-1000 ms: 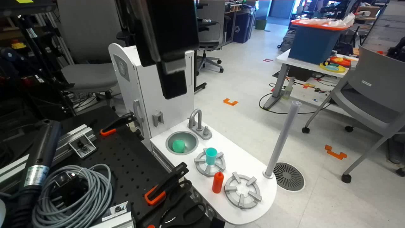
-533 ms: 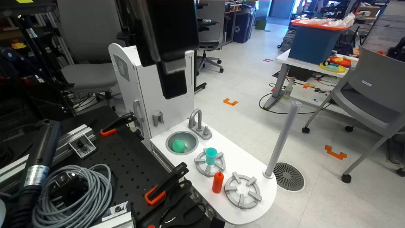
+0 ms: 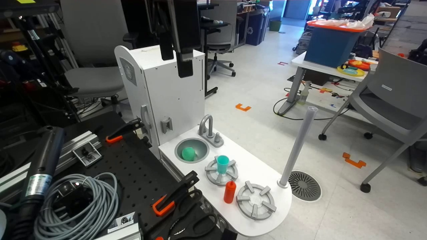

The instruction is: Turn the tap nozzle to the right

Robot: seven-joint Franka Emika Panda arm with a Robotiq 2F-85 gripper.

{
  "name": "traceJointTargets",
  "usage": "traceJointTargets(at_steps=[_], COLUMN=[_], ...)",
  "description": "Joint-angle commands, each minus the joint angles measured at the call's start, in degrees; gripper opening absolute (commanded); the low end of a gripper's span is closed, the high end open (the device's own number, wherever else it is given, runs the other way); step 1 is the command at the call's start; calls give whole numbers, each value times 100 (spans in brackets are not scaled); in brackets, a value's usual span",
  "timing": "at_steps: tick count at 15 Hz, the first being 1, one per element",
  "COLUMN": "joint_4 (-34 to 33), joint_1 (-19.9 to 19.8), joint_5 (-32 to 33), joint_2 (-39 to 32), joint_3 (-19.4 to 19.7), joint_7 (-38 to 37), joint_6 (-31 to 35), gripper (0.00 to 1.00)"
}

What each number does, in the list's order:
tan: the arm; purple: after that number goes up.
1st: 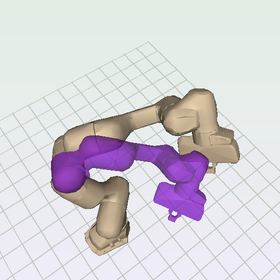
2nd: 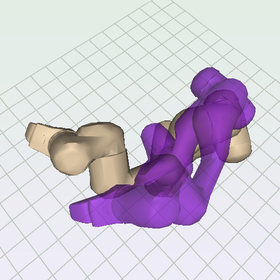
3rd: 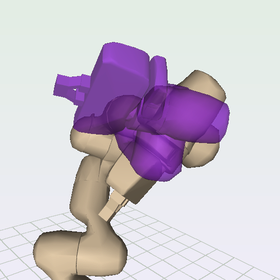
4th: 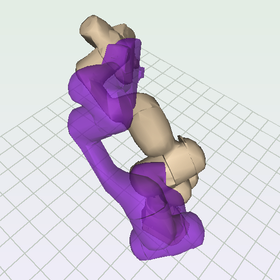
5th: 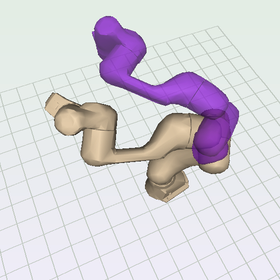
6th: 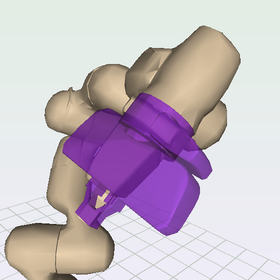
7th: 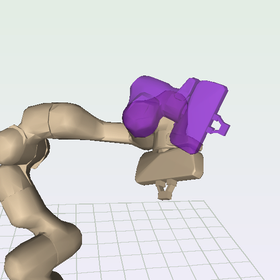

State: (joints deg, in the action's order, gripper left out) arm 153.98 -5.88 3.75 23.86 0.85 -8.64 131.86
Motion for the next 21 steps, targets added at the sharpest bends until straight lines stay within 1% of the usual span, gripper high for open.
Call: traceJointTargets(at_steps=[1, 3, 4, 5, 6, 8, 9, 11, 13, 14, 15, 16, 17, 19, 21], joint_4=[-511, -735, -865, -1062, -1293, -1838, -2080, -2653, -3236, -3566, -3866, -4130, -4404, -4972, -5447], joint_1=[164, 167, 214, 245, 379, 844, 1053, 1540, 1759, 1961, 1829, 1826, 1788, 1790, 1848], joint_5=[260, 814, 1089, 1664, 2218, 3099, 3265, 3619, 3198, 3212, 2736, 2447, 2027, 1316, 813], joint_2=[-1460, -2198, -2570, -2958, -3352, -4118, -4500, -5233, -5984, -6336, -6708, -6996, -7286, -7762, -8134], joint_3=[-624, -884, -901, -900, -777, -370, -207, 157, 188, 295, 53, -30, -155, -271, -238], joint_7=[-970, -1655, -1916, -2431, -2865, -3553, -3588, -3791, -3449, -3354, -3029, -2788, -2411, -1784, -1369], joint_6=[833, 1354, 1625, 1741, 1836, 1876, 2161, 2450, 2730, 2938, 3036, 3130, 3118, 2954, 2837], gripper=[100, 100, 100, 100, 100, 100, 100, 100, 100, 100, 100, 100, 100, 100, 100])
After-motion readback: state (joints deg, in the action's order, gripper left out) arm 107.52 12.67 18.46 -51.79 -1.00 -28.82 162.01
